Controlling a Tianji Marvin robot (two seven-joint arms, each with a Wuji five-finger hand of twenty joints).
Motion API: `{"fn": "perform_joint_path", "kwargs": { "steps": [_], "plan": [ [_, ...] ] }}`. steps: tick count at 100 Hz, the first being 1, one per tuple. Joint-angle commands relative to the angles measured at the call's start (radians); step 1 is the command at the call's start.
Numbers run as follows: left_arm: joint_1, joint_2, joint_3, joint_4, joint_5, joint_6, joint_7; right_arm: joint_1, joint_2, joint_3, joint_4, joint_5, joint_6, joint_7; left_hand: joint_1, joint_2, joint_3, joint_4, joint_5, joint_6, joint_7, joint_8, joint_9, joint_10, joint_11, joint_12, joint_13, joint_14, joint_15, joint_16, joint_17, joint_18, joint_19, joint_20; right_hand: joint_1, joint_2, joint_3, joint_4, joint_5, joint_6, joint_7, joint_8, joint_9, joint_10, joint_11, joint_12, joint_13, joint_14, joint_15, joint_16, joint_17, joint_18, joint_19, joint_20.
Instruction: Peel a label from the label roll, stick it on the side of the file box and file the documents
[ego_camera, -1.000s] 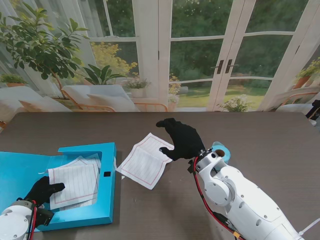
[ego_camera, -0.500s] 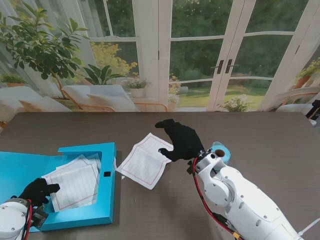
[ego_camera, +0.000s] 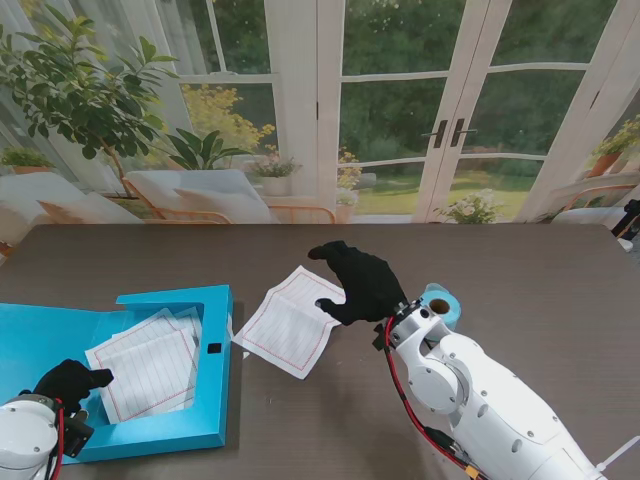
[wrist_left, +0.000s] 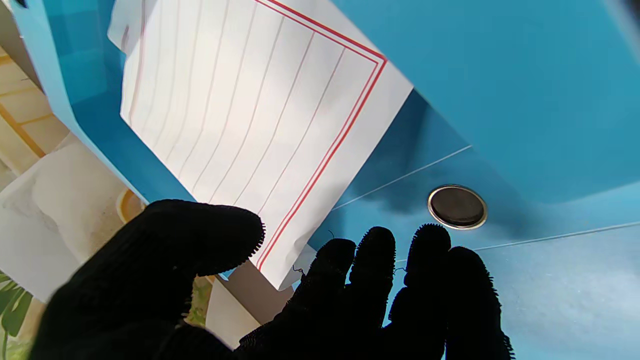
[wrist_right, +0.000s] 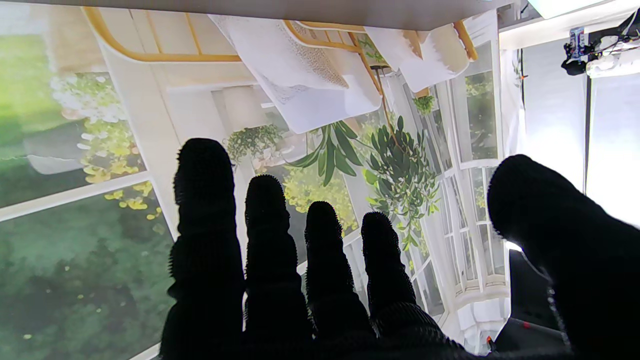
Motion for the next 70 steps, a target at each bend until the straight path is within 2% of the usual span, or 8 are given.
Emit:
{"fn": "perform_joint_path", "kwargs": {
  "steps": [1, 13, 28, 56, 70],
  "plan": [
    [-0.017, -0.001, 0.018, 0.005, 0.028, 0.014, -0.001, -0.004, -0.001, -0.003, -0.001, 0.0, -0.007, 0.018, -0.038, 0.025, -0.015, -0.04, 0.007, 0.035, -0.001, 0.004, -0.007, 0.016, 0.001, 0.001, -0.003, 0.033, 0.0, -0.004, -0.001, -0.023, 0.025, 0.007, -0.039, 0.023, -0.01, 0.033, -0.022, 0.021, -0.002, -0.006, 0.0, 0.009, 0.003, -0.014, -0.001, -0.017, 0.009, -0.011, -0.442, -0.015, -0.013, 0.005],
    [-0.049, -0.002, 0.039, 0.032, 0.034, 0.018, 0.01, -0.005, -0.001, -0.002, 0.0, 0.001, -0.01, 0.023, -0.041, 0.041, -0.023, -0.049, 0.003, 0.035, 0.008, 0.01, -0.011, 0.016, 0.011, 0.012, -0.006, 0.035, 0.005, 0.0, -0.002, -0.025, 0.034, 0.006, -0.04, 0.023, -0.009, 0.033, -0.023, 0.02, -0.002, -0.006, 0.0, 0.008, 0.004, -0.014, 0.0, -0.017, 0.009, -0.011, -0.442, -0.016, -0.013, 0.005],
    [-0.084, 0.0, 0.058, 0.066, 0.034, -0.007, 0.01, -0.006, 0.0, 0.001, 0.0, 0.003, -0.013, 0.029, -0.046, 0.05, -0.029, -0.057, 0.003, 0.025, 0.021, 0.016, -0.009, 0.01, 0.032, 0.028, -0.004, 0.029, 0.018, 0.007, -0.001, -0.027, 0.038, 0.002, -0.04, 0.025, -0.01, 0.033, -0.022, 0.019, -0.001, -0.006, -0.001, 0.009, 0.003, -0.014, -0.001, -0.016, 0.009, -0.011, -0.442, -0.016, -0.012, 0.005],
    [-0.139, 0.021, 0.084, 0.098, 0.062, -0.024, -0.056, -0.01, 0.001, 0.004, -0.001, 0.007, -0.016, 0.037, -0.051, 0.064, -0.037, -0.069, 0.004, 0.011, 0.047, 0.025, -0.008, 0.0, 0.05, 0.046, -0.006, 0.021, 0.028, 0.013, -0.002, -0.041, 0.045, 0.002, -0.039, 0.029, -0.012, 0.033, -0.022, 0.019, -0.002, -0.006, -0.002, 0.009, 0.004, -0.015, -0.001, -0.016, 0.009, -0.011, -0.442, -0.017, -0.012, 0.005],
    [-0.152, 0.033, 0.092, 0.107, 0.099, -0.048, -0.091, -0.011, 0.001, 0.005, -0.001, 0.011, -0.019, 0.04, -0.056, 0.066, -0.04, -0.074, 0.009, -0.013, 0.071, 0.033, -0.004, -0.019, 0.053, 0.049, -0.007, 0.009, 0.03, 0.013, -0.003, -0.054, 0.047, 0.003, -0.037, 0.029, -0.012, 0.034, -0.022, 0.02, -0.001, -0.006, -0.002, 0.009, 0.004, -0.014, 0.001, -0.016, 0.01, -0.01, -0.443, -0.016, -0.013, 0.005]
  ]
}}
